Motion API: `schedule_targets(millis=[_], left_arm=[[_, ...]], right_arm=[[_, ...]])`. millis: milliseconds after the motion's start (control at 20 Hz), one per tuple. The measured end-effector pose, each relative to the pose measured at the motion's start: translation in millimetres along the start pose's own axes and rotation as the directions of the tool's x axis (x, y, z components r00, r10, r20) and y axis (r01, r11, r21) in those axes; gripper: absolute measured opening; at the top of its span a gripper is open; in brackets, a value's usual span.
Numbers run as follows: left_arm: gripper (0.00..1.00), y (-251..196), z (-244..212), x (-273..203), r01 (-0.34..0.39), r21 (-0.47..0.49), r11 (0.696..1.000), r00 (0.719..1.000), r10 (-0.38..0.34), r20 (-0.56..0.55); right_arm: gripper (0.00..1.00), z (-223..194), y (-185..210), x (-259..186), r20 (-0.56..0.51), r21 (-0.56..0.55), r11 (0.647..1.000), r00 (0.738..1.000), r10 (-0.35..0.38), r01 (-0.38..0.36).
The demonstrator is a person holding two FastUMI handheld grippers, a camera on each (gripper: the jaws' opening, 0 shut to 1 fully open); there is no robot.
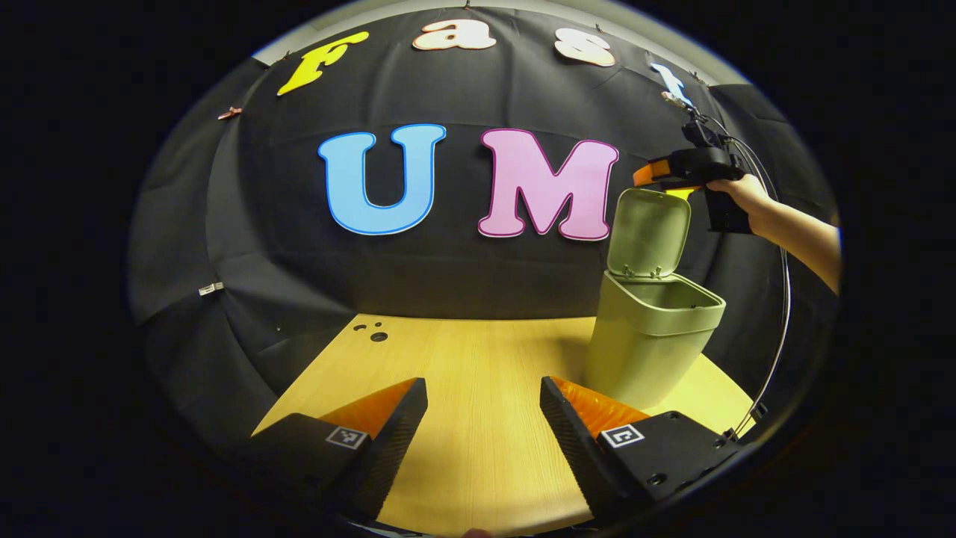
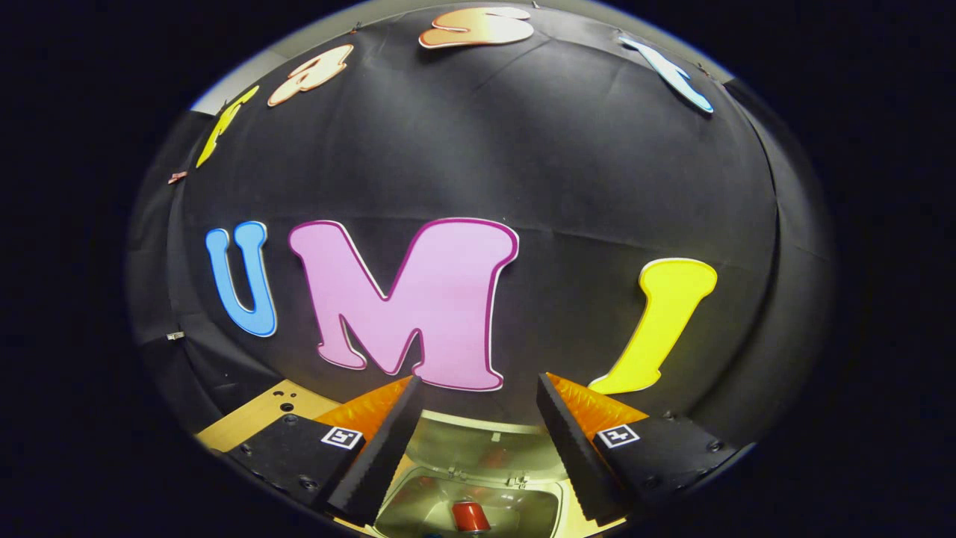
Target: Press the lid of the desktop garbage bin to open it, pick up the crumpled paper on the desktop and throw it into the bin, then pick up the pop can on the desktop and drop it into the bin, and finally close the garbage bin lid.
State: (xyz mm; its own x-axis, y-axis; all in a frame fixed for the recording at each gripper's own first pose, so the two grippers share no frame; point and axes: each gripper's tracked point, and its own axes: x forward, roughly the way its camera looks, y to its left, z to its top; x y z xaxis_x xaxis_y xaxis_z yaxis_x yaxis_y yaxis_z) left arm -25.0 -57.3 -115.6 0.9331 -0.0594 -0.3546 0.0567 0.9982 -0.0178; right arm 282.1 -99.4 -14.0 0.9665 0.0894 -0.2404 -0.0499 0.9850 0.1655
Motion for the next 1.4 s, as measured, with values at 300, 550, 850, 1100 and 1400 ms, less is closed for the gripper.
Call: schedule_targets(millis=[300, 550, 850, 1100, 1400], left_arm=[[0.98, 2.5, -0.3, 0.6, -0.004, 0.001, 1.0, 1.0, 0.004, -0.004], [0.97, 0.2, 1.4, 2.1, 0.004, 0.006, 1.0, 1.0, -0.004, 0.002], [0.98, -1.1, 2.5, 1.3, 0.012, 0.006, 1.0, 1.0, -0.012, 0.004], [0.97, -0.4, 2.1, -2.7, 0.011, 0.005, 1.0, 1.0, -0.011, 0.007], [0.97, 0.8, 0.4, -5.0, 0.014, 0.007, 1.0, 1.0, -0.014, 0.002]], right_arm=[[0.98, -9.5, 5.7, -18.8, -0.034, 0.038, 0.999, 0.999, 0.029, -0.028], [0.98, -35.9, 15.8, -58.0, -0.083, 0.059, 0.996, 0.994, 0.076, -0.071], [0.98, -87.1, 22.7, -90.7, -0.18, -0.004, 0.996, 0.979, 0.092, -0.094], [0.98, -128.8, 29.6, -103.5, -0.258, 0.009, 0.994, 0.96, 0.107, -0.109], [0.98, -158.4, 29.9, -106.0, -0.29, 0.016, 0.994, 0.951, 0.106, -0.106]])
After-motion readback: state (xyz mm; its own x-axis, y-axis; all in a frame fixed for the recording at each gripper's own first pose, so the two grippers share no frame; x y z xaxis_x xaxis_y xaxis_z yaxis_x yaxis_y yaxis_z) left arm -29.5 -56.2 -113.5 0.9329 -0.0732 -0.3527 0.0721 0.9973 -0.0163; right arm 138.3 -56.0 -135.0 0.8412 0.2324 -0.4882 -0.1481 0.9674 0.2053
